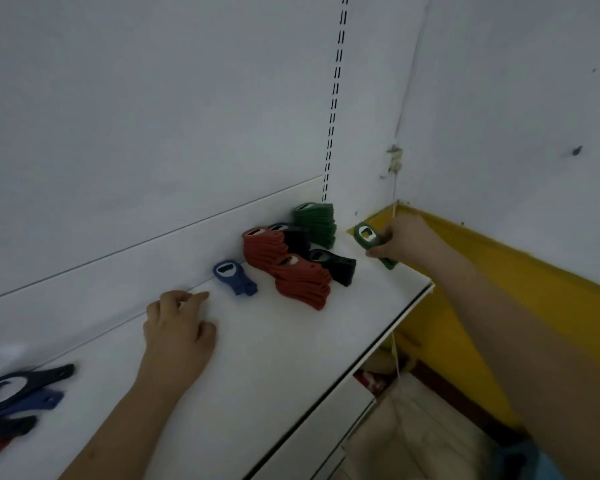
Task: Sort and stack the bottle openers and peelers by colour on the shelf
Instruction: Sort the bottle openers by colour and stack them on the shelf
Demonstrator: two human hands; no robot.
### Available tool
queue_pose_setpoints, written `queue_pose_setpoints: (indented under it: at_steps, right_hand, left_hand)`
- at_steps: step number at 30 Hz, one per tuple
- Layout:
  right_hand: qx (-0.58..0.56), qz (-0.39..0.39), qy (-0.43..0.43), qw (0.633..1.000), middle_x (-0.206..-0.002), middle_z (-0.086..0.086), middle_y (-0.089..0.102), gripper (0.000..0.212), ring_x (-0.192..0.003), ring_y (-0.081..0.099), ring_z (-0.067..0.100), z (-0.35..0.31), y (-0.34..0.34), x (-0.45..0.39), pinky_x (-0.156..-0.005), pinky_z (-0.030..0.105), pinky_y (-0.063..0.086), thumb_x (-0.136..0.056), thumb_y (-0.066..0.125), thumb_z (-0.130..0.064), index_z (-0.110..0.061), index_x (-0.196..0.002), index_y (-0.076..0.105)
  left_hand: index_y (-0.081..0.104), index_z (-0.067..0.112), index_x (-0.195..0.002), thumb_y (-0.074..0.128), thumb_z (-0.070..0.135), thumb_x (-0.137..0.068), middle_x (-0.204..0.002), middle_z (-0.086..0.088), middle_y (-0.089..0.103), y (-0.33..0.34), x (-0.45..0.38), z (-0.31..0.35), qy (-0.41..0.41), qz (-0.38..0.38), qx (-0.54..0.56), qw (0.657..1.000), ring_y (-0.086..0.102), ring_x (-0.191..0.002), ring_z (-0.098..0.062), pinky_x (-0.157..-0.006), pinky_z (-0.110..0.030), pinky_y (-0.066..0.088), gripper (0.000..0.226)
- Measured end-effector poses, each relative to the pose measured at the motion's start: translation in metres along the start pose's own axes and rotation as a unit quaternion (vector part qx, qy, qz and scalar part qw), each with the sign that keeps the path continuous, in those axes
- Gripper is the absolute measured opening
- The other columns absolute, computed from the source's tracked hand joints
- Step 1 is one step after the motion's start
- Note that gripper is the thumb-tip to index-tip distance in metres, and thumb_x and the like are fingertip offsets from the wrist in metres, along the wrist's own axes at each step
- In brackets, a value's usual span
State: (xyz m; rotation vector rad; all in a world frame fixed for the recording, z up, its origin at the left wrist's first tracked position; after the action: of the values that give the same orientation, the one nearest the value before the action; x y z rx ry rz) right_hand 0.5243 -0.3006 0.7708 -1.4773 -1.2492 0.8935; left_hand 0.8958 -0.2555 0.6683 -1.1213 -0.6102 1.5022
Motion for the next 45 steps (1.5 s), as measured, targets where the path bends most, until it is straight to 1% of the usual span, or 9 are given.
queue_pose_setpoints:
  at_steps: [5,13,25,28,31,34,38,42,45]
  right_hand:
    - [0.104,-0.045,-0.020,0.993,-0.057,0.002,0.042,0.045,-0.051,0.036,0.012,-0.011,0.038,-0.026,-0.045,0.023,0.026,-0.085,0.073,-0.038,-0.012,-0.060,0.046]
    - [0.081,-0.040,0.000,0.996,-0.087,0.007,0.071,0.044,-0.076,0.064,0.018,-0.010,0.044,-0.037,-0.061,0.027,0.048,-0.084,0.067,-0.048,-0.006,-0.095,0.073]
    - [0.013,-0.028,0.021,0.999,-0.076,0.009,0.060,0.038,-0.068,0.053,0.019,-0.009,0.053,-0.046,-0.059,0.028,0.042,-0.084,0.069,-0.047,-0.009,-0.079,0.066]
    - [0.031,-0.059,0.014,0.998,-0.087,0.011,0.066,0.050,-0.078,0.060,0.021,-0.012,0.052,-0.045,-0.065,0.030,0.049,-0.086,0.068,-0.044,0.002,-0.104,0.071]
    - [0.065,-0.075,0.027,0.995,-0.131,0.012,0.059,0.075,-0.117,0.056,0.028,-0.003,0.035,-0.031,-0.092,0.035,0.050,-0.083,0.068,-0.054,-0.006,-0.137,0.051]
    - [0.072,0.048,0.061,0.994,-0.136,0.015,0.051,0.076,-0.121,0.050,0.034,-0.005,-0.003,-0.011,-0.095,0.041,0.048,-0.084,0.062,-0.060,-0.012,-0.140,0.045]
    - [-0.170,0.247,-0.119,0.947,-0.120,0.008,0.061,0.041,-0.108,0.057,0.026,-0.086,-0.034,0.030,-0.093,0.038,0.045,-0.092,0.061,-0.037,-0.014,-0.125,0.059]
    - [-0.322,0.199,-0.294,0.878,-0.096,-0.009,0.066,0.018,-0.085,0.061,0.004,-0.206,-0.014,0.088,-0.079,0.013,0.047,-0.093,0.063,-0.027,-0.021,-0.110,0.066]
    - [-0.357,0.108,-0.365,0.853,-0.092,-0.011,0.066,0.014,-0.082,0.060,-0.003,-0.282,0.031,0.114,-0.071,0.006,0.045,-0.091,0.065,-0.023,-0.023,-0.105,0.065]
  left_hand:
    - [0.068,0.005,-0.119,0.047,0.026,-0.077,-0.114,-0.018,0.053,-0.002,0.001,0.000,-0.013,0.019,0.018,1.000,0.047,-0.101,-0.040,-0.084,-0.050,0.044,0.051]
    - [0.068,0.008,-0.120,0.047,0.026,-0.077,-0.118,-0.015,0.051,-0.002,0.000,-0.001,-0.026,0.019,0.019,0.999,0.044,-0.107,-0.037,-0.090,-0.049,0.042,0.050]
    - [0.067,0.013,-0.120,0.045,0.029,-0.078,-0.119,-0.011,0.050,0.001,-0.002,-0.003,-0.030,0.017,0.016,0.999,0.043,-0.110,-0.033,-0.091,-0.048,0.040,0.050]
    - [0.067,0.013,-0.120,0.045,0.029,-0.078,-0.118,-0.010,0.051,0.003,-0.002,-0.004,-0.030,0.017,0.013,0.999,0.044,-0.110,-0.033,-0.091,-0.048,0.040,0.050]
    - [0.067,0.013,-0.119,0.042,0.031,-0.078,-0.116,-0.009,0.052,0.004,-0.002,-0.002,-0.016,0.026,0.002,1.000,0.046,-0.106,-0.033,-0.088,-0.047,0.042,0.051]
    - [0.067,0.013,-0.117,0.033,0.038,-0.077,-0.114,-0.009,0.053,0.005,-0.003,-0.002,-0.014,0.024,-0.009,1.000,0.049,-0.104,-0.032,-0.085,-0.044,0.042,0.058]
    - [0.063,0.015,-0.125,0.034,0.033,-0.082,-0.120,-0.008,0.053,-0.005,0.006,0.006,-0.006,-0.022,0.000,1.000,0.049,-0.110,-0.031,-0.088,-0.037,0.037,0.054]
    - [0.057,0.016,-0.132,0.024,0.037,-0.084,-0.130,-0.007,0.052,-0.039,0.042,0.002,0.031,-0.084,-0.061,0.994,0.047,-0.114,-0.029,-0.092,-0.039,0.037,0.062]
    - [0.062,0.016,-0.128,0.040,0.025,-0.093,-0.118,-0.003,0.061,-0.081,0.094,-0.017,0.065,-0.083,-0.019,0.994,0.057,-0.101,-0.023,-0.086,-0.036,0.047,0.043]
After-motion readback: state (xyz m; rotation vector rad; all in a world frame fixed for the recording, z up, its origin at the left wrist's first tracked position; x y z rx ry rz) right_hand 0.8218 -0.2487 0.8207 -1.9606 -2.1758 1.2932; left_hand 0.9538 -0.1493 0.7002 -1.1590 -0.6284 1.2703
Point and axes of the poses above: each hand's wrist, its own x-axis away from the middle knuckle, its own y-axis out of the palm, z = x × y, the point moved 4 cm from there along -x, towards the middle knuckle
